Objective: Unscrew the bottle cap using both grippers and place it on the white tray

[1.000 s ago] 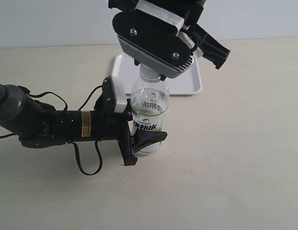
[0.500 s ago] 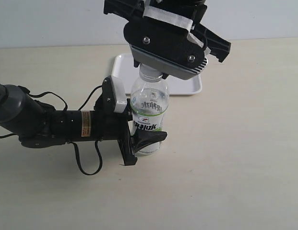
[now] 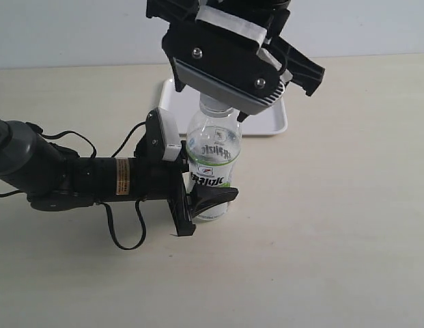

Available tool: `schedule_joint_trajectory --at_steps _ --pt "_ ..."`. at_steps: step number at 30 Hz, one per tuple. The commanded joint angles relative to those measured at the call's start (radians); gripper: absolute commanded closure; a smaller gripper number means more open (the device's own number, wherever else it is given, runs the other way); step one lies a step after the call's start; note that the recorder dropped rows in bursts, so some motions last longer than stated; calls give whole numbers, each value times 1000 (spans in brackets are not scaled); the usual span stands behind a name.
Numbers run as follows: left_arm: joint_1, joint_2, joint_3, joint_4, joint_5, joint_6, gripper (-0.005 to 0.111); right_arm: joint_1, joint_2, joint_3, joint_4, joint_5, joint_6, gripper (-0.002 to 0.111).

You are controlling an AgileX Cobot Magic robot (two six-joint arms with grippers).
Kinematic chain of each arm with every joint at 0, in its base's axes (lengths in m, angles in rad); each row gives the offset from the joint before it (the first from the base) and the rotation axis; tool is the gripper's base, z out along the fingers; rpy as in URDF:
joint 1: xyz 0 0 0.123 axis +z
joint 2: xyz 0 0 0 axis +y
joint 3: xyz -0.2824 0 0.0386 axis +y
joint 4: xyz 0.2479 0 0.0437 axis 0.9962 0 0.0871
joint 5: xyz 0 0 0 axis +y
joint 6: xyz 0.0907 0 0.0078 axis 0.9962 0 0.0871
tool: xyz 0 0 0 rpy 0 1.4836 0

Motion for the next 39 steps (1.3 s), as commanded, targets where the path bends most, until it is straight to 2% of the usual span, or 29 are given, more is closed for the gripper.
schedule_joint_trajectory --at_steps 1,6,16,25,32,39 --pt "-5 -5 3 1 24 4 107 0 -4 2 9 -1 132 33" --pt "-5 -5 3 1 24 4 107 0 -8 0 5 -1 422 33" --pt "-5 -5 3 1 24 4 107 0 -5 -2 -2 -1 1191 33" --pt "-5 -5 3 1 24 4 107 0 -5 -2 -3 -1 1647 33" --pt "-5 -5 3 3 24 4 107 0 -5 -2 -21 -1 1887 33" --pt "-5 -5 3 5 24 4 107 0 -5 -2 -21 -1 1964 33"
